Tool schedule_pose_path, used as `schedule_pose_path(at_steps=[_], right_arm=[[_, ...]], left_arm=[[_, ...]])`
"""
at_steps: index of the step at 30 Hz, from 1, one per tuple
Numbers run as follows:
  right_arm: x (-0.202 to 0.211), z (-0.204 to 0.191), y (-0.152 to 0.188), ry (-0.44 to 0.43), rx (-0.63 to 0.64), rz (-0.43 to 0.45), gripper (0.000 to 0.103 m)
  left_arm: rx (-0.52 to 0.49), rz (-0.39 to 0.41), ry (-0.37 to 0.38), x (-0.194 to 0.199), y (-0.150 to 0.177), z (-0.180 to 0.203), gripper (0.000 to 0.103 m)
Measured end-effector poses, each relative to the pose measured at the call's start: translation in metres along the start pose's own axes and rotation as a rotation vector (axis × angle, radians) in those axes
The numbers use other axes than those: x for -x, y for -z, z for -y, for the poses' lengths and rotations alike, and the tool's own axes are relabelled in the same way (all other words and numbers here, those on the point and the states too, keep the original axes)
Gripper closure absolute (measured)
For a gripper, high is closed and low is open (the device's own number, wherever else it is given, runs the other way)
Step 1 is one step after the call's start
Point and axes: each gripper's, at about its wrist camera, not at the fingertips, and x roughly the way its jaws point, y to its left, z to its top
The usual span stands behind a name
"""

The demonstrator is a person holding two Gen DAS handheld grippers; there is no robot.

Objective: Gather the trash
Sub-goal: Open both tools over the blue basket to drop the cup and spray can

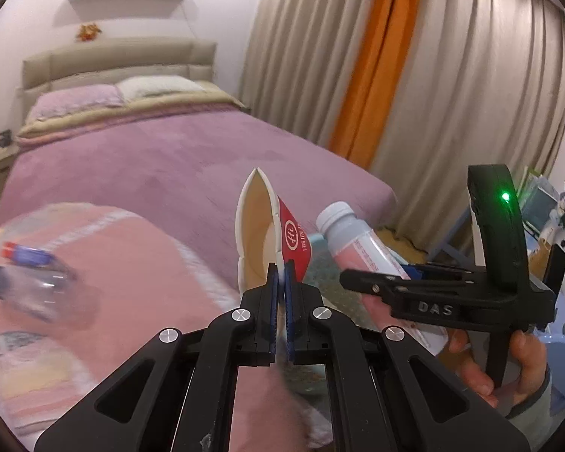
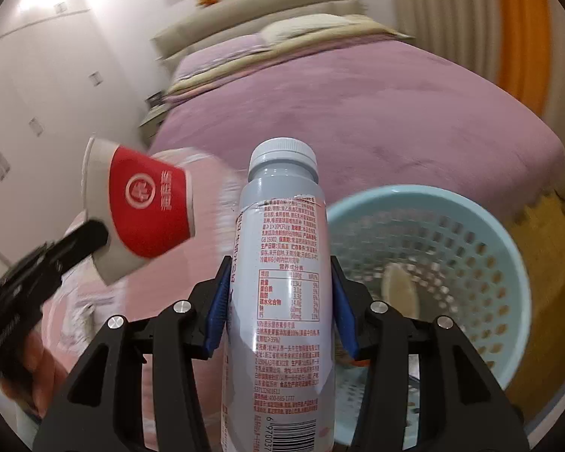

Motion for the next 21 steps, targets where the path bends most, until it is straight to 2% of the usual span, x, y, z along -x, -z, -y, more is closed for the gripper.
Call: schedule_pose_path(at_steps=[4,5,6,7,10,16,21], right_arm=[[-0.016,0.035,0.001,0.089,-0.096,-0.037,0.057],[-0.019,0.041,0.0,0.099,-0.113,-0.042,0.057],[-0.022,0.048,0.001,0.116,-0.135,-0.049,0.057],[-0.023,0.055,0.002,0.134,-0.152,-0.049,0.052],[-0.021,0.059,0.006,0.158,-0.161,-0.032,0.049],[-0.017,0.056,0.022,0.129,-0.114,0.014,0.049],[-0.008,0.016,0.025,0.074,-0.029,0.061,0.049]], left_arm=[[-0.01,-0.081,0.017,-0.043,0.005,0.015,0.1],[-0.017,-0.096,0.023,-0.051,0.007,0.019,0.095],[-0.029,-0.111,0.021,-0.057,0.009,0.023,0.073],[-0.04,-0.111,0.008,-0.06,0.01,0.025,0.06],[-0.082,-0.112,-0.011,-0.063,0.013,0.031,0.059],[-0.043,-0.093,-0.02,-0.043,0.016,0.013,0.058],[0.0,-0.045,-0.055,-0.008,0.021,-0.01,0.058]])
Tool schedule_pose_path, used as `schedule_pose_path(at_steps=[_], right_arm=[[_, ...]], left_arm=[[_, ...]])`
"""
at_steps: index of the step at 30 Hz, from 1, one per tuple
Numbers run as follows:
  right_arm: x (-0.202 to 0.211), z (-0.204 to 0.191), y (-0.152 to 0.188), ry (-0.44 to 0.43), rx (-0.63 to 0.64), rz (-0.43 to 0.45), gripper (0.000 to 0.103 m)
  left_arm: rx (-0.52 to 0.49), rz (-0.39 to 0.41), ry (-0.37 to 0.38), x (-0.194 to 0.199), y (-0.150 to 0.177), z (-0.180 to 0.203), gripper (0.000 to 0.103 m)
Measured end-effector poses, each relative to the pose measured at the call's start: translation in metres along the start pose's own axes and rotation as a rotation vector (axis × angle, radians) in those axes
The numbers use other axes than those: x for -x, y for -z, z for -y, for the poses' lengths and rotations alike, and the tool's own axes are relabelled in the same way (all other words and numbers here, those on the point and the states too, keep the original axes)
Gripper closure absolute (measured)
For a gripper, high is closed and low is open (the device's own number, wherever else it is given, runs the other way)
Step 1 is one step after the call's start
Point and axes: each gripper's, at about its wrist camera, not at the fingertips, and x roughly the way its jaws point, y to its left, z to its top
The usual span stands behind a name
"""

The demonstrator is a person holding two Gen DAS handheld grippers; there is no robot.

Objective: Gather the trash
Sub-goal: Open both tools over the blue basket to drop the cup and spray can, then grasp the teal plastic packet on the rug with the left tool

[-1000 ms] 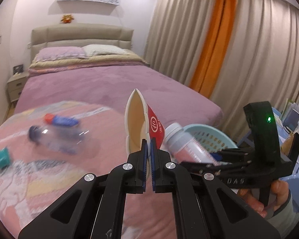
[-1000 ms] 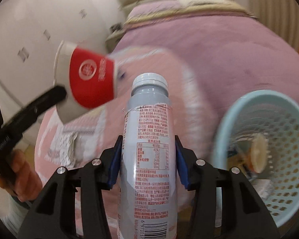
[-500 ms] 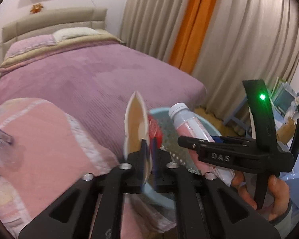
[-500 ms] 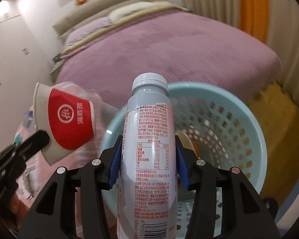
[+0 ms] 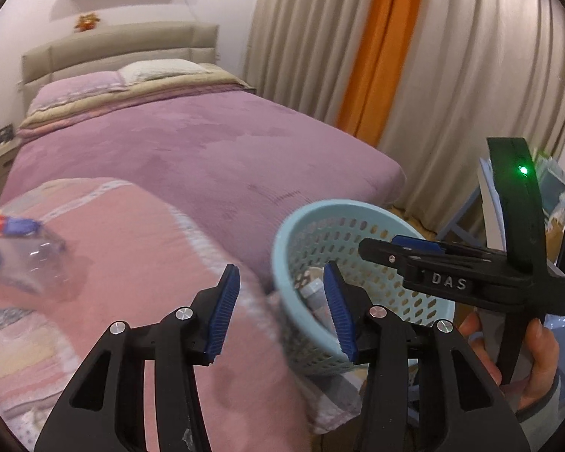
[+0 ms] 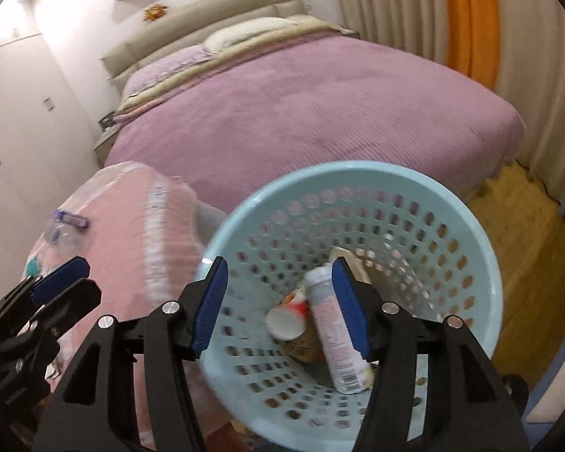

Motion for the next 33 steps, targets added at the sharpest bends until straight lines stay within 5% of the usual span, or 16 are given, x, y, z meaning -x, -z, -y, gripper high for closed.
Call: schedule_pose_path(at_steps=[5,12,23,33], right_arm=[[0.01,-0.052,-0.004,-0.204,0.064,0.023,0.049],[0.008,-0.134,-0.007,-0.332,0.224,0.075,0.049],[-0.038,-0.239,-0.027,-0.386,0.378,0.044,0.049],[-0.103,-0.295,-0.057,-0.327,0.48,-0.021,0.049]], left_arm=[[0.066,0.089,-0.051,0.047,0.007,-0.031,0.057],[0.203,0.193,-0.22,0.121,0.021,-0.11,0.051],[0.397,0.16,-0.598,0.154,0.035,-0.265,0.03],[0.553,0.055,-0.638,0.126,0.044,-0.348,0.027]])
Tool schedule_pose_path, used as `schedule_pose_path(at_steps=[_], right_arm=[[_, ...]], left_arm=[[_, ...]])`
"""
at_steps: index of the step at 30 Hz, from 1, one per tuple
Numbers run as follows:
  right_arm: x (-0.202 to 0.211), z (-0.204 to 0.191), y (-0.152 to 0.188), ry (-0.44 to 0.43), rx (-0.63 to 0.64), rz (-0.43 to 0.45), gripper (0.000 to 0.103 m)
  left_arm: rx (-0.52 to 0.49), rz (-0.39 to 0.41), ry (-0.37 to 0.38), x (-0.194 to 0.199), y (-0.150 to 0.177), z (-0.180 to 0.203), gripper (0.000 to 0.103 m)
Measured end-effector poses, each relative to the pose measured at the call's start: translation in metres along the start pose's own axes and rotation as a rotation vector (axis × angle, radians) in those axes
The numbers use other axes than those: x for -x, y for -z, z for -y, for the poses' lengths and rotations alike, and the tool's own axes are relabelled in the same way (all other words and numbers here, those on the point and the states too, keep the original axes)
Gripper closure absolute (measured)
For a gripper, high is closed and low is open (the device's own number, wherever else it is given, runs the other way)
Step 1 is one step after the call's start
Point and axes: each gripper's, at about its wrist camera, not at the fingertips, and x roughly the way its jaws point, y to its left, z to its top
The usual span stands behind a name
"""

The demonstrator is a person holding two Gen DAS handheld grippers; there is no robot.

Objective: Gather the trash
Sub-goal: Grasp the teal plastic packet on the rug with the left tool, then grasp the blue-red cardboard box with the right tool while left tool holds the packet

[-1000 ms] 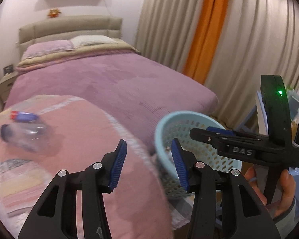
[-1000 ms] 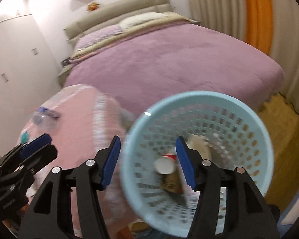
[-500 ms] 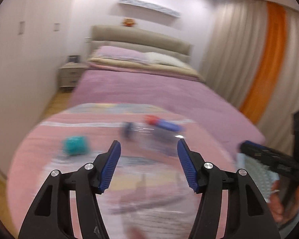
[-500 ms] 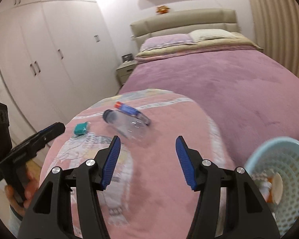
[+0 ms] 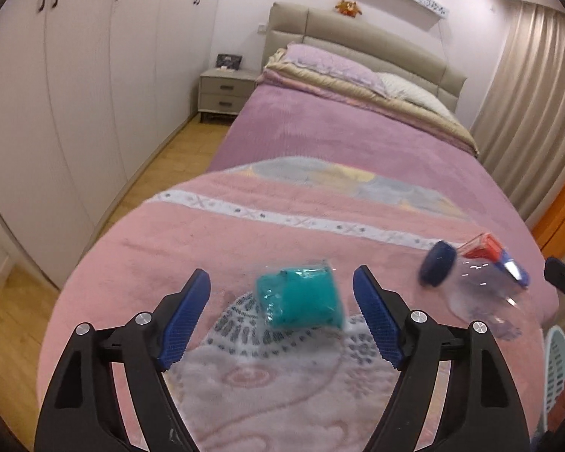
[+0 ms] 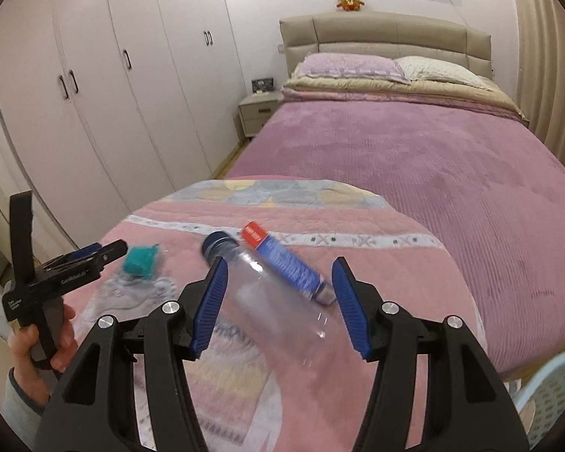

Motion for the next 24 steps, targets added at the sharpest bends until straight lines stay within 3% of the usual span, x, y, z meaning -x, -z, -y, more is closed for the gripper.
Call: schedule_pose_path(at_steps=[3,5,8,10,17,20,22,24], right_arm=[[-0.021,0.002,-0.005,0.007,0.041,-0.073,0.049],[-0.032,0.002,-0.007,0.03,0.071,-0.112,0.049],[-0.039,0.006,-0.012,-0.007,0.059,-0.13,0.049],[-0.046,0.011,-0.016,-0.058,0.038,-0.164,0.049],[-0.069,0.036,-0.024,-0.125,-0.134,-0.245,0.049],[-0.076,0.035,-0.019,-0.129,-0.149,-0.267,0.06],[-0.074,0.034,-0.015,-0.138,-0.156,-0.273,0.08],[-0.066,0.03,-0.01,-0.124,-0.145,-0.262,0.086]], left_arm=[[-0.032,-0.003,-0.027,-0.009,0.011,0.002,0.027],[-0.048,-0.021,-0.055,-0.013,0.014,0.005,0.032],[-0.06,-0.011,-0.057,-0.011,0.017,0.006,0.036],[-0.081,-0.021,-0.031,-0.012,0.018,0.009,0.049],[-0.072,0.035,-0.003,0.002,0.023,0.006,0.054],[-0.095,0.081,0.012,0.011,0.026,0.01,0.054],[-0.111,0.088,0.011,0.013,0.027,0.014,0.054],[-0.106,0.092,0.017,0.013,0.027,0.013,0.054]])
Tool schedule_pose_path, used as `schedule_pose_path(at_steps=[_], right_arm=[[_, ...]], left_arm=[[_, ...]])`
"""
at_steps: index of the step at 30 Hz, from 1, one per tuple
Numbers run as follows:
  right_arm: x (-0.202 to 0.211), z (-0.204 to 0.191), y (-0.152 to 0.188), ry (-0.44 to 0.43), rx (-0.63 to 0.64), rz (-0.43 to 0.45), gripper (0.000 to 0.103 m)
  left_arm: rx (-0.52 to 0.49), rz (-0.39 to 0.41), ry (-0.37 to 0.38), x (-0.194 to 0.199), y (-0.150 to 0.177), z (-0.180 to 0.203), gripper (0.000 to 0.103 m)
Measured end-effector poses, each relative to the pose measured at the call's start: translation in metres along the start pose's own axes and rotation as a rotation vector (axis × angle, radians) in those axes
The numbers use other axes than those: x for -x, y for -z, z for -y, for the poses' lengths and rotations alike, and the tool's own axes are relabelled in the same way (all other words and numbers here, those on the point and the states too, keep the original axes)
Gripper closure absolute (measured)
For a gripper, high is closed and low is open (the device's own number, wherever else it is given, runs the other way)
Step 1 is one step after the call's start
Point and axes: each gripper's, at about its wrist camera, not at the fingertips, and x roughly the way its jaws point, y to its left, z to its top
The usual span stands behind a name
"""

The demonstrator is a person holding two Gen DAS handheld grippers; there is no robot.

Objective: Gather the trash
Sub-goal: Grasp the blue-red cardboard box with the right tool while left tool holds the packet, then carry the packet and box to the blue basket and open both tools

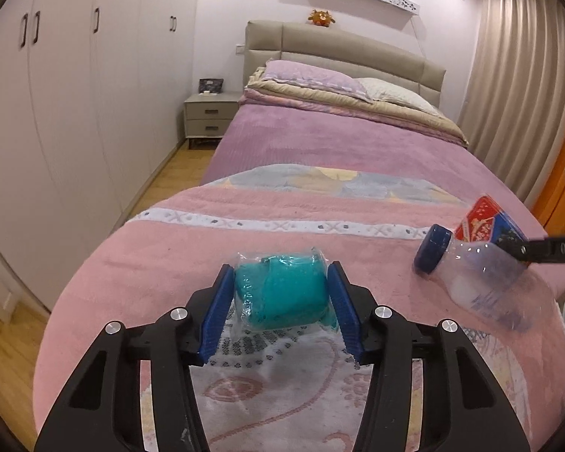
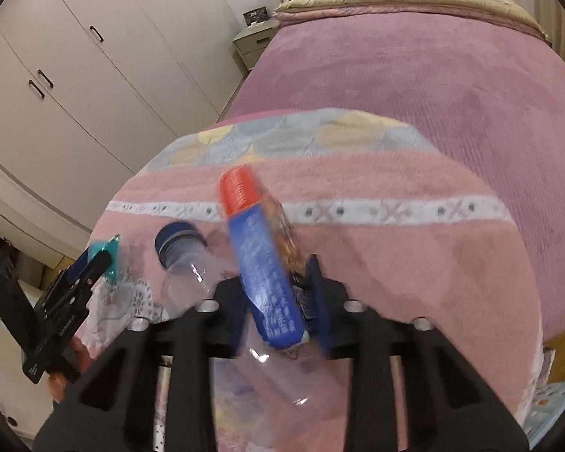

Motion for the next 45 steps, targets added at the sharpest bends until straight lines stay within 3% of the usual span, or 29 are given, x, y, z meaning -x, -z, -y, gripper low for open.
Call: schedule_pose_path(at_steps=[6,13,19,26,31,39,43,45], right_arm=[[0.023,-0.012,0.037,0.039,0.003,0.053,0.088],[0.064,-0.022,0.083,0.097,-0.003,0.145,0.088],[0.107,-0.014,0.114,0.097,-0.025,0.22,0.088],[0.158,-0.002,0.146,0.183,-0.03,0.308,0.088],[0.199,0.023,0.168,0.248,-0.061,0.366,0.088],[0.25,0.087,0.198,0.301,-0.22,0.44,0.088],[0.264,0.117,0.213,0.435,-0.273,0.448,0.088],[0.266,0.129,0.219,0.447,-0.3,0.444,0.088]], left_arm=[[0.005,0.035,0.016,0.005,-0.003,0.0,0.054],[-0.009,0.02,0.033,0.011,0.0,0.005,0.055],[-0.023,0.029,0.191,0.053,0.013,0.031,0.055],[-0.111,0.069,0.317,0.101,0.018,0.092,0.055],[-0.198,0.078,0.396,0.122,0.025,0.158,0.055],[-0.329,0.048,0.498,0.128,0.046,0.259,0.055],[-0.358,-0.004,0.556,0.114,0.051,0.305,0.055],[-0.361,-0.037,0.583,0.105,0.055,0.323,0.055]])
